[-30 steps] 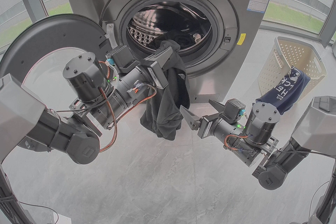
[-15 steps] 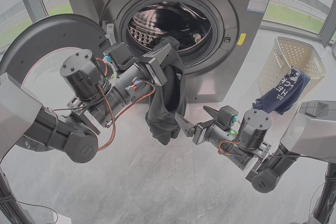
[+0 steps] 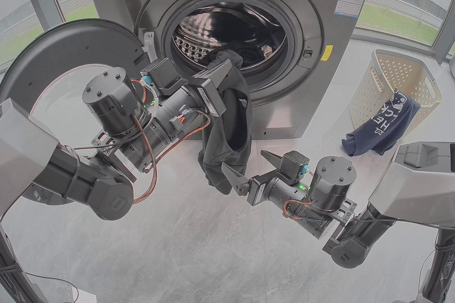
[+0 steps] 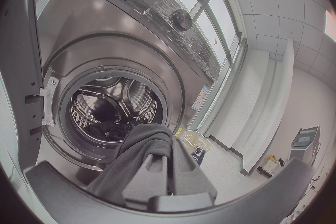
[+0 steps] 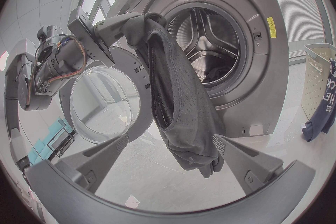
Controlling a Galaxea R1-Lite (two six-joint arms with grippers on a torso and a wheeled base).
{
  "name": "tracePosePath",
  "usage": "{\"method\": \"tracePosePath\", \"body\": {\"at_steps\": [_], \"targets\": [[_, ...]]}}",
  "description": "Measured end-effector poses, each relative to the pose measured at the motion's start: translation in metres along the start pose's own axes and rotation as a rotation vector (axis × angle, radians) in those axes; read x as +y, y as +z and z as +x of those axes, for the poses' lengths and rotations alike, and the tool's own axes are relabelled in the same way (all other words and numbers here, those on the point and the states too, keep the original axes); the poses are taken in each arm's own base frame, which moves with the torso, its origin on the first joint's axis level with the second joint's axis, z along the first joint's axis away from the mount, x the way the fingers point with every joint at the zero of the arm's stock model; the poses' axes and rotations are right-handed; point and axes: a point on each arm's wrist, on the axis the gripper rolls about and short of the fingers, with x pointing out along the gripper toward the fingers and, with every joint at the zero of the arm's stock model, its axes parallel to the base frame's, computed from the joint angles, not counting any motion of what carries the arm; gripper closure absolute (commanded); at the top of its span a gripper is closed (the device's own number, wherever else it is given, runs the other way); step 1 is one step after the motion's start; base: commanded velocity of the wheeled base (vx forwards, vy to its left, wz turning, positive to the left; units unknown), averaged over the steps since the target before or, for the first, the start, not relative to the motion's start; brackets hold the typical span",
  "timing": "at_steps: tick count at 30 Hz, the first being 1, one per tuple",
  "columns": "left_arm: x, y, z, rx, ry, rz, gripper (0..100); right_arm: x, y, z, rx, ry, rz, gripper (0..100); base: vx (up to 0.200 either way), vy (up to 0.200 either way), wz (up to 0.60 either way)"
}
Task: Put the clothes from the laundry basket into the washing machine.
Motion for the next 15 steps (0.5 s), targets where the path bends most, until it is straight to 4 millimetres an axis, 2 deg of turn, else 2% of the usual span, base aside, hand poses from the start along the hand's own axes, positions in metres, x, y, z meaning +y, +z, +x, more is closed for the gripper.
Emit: {"method": "tracePosePath", "body": {"at_steps": [15], "targets": [[-0.001,0.003,0.001,-0.007,-0.003,-0.001,100,-0.009,-0.026,0.051,-0.062,-0.025,0.008,0,0.0,0.0,0.0]]}}
